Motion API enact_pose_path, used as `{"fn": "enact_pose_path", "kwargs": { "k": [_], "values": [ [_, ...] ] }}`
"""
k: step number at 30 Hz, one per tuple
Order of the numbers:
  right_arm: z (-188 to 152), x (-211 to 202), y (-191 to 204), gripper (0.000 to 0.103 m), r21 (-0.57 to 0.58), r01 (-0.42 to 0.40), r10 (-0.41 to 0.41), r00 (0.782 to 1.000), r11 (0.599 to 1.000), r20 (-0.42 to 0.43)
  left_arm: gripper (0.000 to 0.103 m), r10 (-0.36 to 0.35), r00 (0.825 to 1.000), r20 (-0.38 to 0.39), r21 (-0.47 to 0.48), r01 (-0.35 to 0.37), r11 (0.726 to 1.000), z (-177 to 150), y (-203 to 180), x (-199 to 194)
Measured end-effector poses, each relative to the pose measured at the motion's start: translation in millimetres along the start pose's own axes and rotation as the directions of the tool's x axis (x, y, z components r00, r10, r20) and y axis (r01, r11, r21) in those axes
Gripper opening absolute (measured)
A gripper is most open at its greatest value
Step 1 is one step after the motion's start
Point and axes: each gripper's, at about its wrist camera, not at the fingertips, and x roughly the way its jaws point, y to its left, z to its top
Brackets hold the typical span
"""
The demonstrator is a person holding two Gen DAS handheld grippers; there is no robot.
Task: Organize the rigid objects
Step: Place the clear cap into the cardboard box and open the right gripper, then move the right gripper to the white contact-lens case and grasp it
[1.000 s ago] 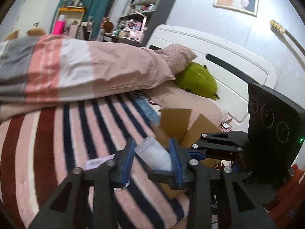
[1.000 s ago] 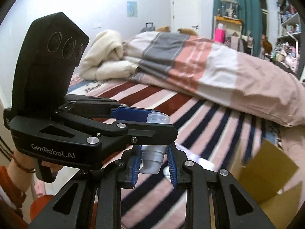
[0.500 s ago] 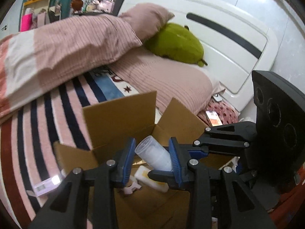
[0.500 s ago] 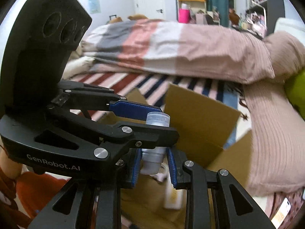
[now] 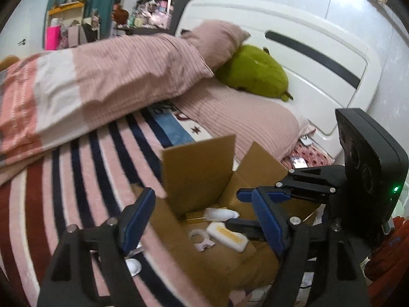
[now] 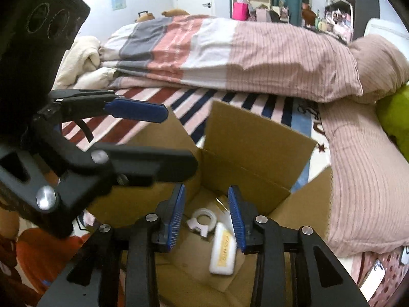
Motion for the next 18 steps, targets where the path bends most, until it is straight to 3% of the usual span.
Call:
{"fn": "enact_pose_path", "kwargs": {
  "k": [9,15,18],
  "values": [
    [29,-9,79,0.031,-0.109,-0.083,0.092,0.993,0.991,0.072,0.076,0.158,0.982,0.108,-0.103,-0.147,0.984,-43,71,-76],
    [41,32,155,0.031,-0.195,-0.19,0.191,0.982,0.962,-0.014,0.077,0.271,0.956,0.11,-0.176,-0.249,0.952,-98,127,-100],
    [36,59,179,0.032,-0.212,-0.211,0.2,0.977,0.954,-0.074,0.077,0.299,0.949,0.098,-0.192,-0.277,0.941,-124,148,-101]
  ]
}}
